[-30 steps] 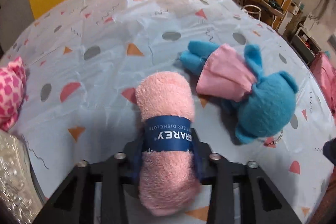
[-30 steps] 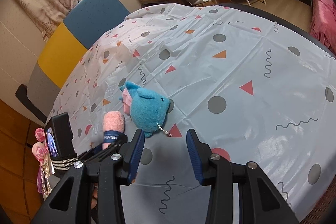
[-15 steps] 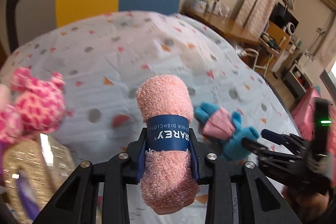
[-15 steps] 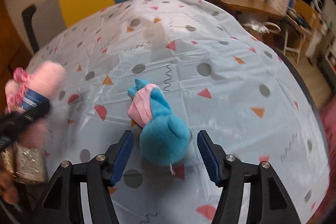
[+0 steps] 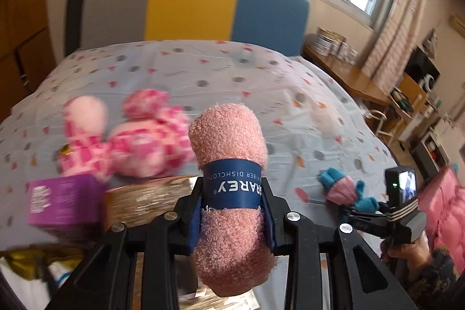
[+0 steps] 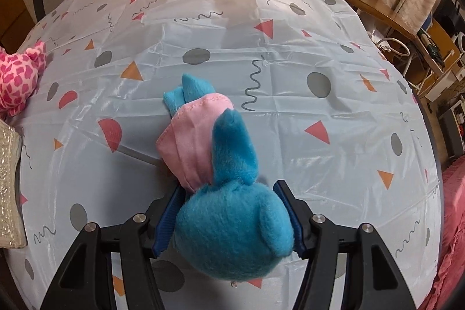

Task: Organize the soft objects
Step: 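Carry the pink towel roll into the gold tray and open the left tool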

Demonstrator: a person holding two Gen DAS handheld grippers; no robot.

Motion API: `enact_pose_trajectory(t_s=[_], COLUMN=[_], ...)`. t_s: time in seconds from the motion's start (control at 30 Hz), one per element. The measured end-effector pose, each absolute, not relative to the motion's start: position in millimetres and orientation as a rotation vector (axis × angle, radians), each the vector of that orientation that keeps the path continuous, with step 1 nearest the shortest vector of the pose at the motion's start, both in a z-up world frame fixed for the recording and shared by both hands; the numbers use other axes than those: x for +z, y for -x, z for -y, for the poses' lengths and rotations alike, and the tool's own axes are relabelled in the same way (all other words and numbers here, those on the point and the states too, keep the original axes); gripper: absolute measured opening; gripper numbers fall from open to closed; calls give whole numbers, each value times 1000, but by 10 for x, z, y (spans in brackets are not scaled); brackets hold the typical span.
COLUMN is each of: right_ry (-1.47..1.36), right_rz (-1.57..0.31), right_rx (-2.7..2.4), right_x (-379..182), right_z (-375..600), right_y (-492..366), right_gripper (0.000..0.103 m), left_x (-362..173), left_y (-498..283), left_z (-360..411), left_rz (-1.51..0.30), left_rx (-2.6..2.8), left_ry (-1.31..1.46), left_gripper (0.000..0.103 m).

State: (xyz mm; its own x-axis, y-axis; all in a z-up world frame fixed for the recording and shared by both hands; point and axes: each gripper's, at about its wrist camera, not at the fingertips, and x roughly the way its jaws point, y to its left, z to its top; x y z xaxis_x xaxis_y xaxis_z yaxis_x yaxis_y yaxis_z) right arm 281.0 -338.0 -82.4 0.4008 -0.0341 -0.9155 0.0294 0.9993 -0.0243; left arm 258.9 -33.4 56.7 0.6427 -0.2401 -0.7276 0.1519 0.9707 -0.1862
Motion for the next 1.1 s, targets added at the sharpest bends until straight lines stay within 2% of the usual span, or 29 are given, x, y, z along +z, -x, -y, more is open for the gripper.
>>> enact_pose_trajectory(t_s=[0.17,0.53,1.1], right_ry=[9,23,14], right_rz=[-1143,-1142,-1120], right_rx=[-26,48,-40], right_x=[-817,-834,-882], right_z=[3235,2786,2553], right_y=[-2750,-2426,-2026], right_gripper=[56,55,54], left_x=[553,351,98], left_y=[-2414,-1757,-469], left_z=[-148,-999,-1507], left_rz=[-835,-848,-779], left_rx=[-134,1,123], left_ry=[130,199,158], left_gripper=[34,35,35])
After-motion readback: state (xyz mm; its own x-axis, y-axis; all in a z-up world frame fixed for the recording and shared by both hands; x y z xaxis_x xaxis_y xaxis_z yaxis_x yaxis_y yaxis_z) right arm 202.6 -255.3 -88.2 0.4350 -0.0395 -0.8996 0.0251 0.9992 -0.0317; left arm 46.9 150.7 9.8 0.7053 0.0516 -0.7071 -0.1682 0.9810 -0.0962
